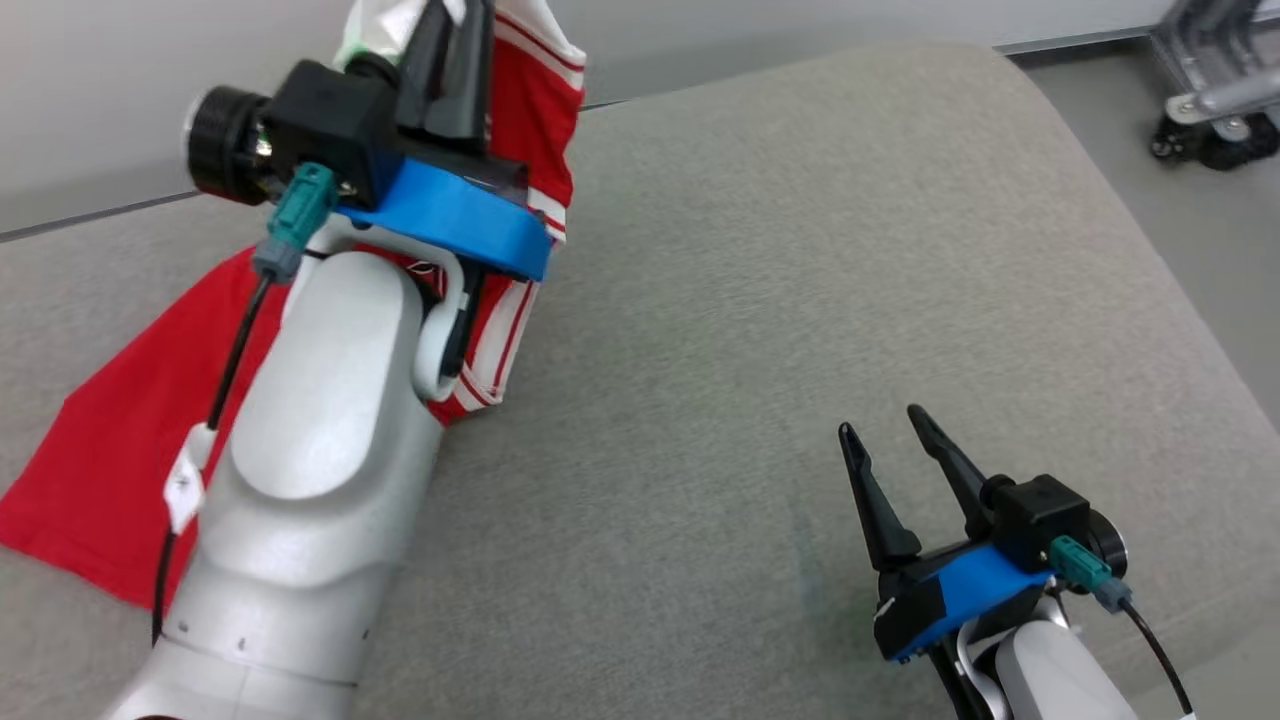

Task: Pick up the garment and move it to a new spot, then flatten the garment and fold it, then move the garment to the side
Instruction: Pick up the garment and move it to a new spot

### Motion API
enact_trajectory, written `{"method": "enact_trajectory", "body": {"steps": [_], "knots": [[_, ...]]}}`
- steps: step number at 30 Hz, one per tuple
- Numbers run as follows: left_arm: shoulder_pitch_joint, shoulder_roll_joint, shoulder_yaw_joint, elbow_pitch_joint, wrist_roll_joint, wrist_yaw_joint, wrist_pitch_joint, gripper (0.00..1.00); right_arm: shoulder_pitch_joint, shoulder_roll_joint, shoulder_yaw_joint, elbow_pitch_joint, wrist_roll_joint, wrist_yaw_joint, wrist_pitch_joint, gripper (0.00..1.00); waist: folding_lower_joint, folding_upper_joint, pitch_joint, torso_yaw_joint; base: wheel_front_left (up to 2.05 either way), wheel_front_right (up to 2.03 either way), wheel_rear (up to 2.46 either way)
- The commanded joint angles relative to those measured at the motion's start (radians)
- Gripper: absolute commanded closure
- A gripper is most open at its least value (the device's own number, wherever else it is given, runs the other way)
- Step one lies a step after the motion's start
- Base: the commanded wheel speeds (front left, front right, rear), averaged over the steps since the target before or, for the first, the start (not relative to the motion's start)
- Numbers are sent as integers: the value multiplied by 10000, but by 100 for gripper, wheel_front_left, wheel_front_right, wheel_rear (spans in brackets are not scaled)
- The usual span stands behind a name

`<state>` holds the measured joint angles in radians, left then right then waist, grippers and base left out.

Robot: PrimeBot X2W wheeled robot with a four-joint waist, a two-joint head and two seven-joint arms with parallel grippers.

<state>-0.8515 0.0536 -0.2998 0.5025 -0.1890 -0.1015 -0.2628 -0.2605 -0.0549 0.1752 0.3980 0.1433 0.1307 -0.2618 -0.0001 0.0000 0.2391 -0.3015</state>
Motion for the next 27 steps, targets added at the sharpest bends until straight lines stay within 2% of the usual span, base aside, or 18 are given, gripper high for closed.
{"method": "enact_trajectory", "body": {"steps": [1, 6, 11, 13, 14, 17, 20, 27], "knots": [[101, -45, -249, -56, -192, 72, -31, 100, -89, 16, -8, -25, 17, 1, -47, 0, 1, 0, -285, -463, 0, 0, 0], [201, -27, -1826, 51, -1145, 541, -31, 100, -47, 33, 23, -83, 70, 1, -49, 0, 1, 0, -132, -1191, 0, 0, 0], [363, -27, -3077, 50, -2004, 991, -30, 100, -31, 40, 126, -125, 223, 1, -49, 0, 1, 0, -16, -1582, 0, 0, 0], [494, -17, -3370, 56, -2144, 1210, -30, 52, -26, 40, 139, -140, 281, 1, -49, 0, 1, 0, -3, -1613, 0, 0, 0], [628, -10, -3510, 173, -2199, 1282, -30, 0, -24, 41, 126, -148, 305, 1, -49, 0, 1, 0, -5, -1607, 0, 0, 0], [947, -4, -3667, 506, -2244, 1455, -30, 0, 7, 42, 46, -174, 346, 1, -49, 0, 1, 0, -96, -1435, 0, 0, 0], [1533, -33, -3431, 760, -2174, 1636, -30, 0, 84, 35, -45, -221, 301, 1, -49, 0, 1, 0, -293, -1116, 0, 0, 0], [3482, 103, -1802, 641, -1561, 2086, -31, 0, 329, 33, -285, -254, 23, 1, -49, 0, 1, 0, -940, -25, 0, 0, 0]]}}
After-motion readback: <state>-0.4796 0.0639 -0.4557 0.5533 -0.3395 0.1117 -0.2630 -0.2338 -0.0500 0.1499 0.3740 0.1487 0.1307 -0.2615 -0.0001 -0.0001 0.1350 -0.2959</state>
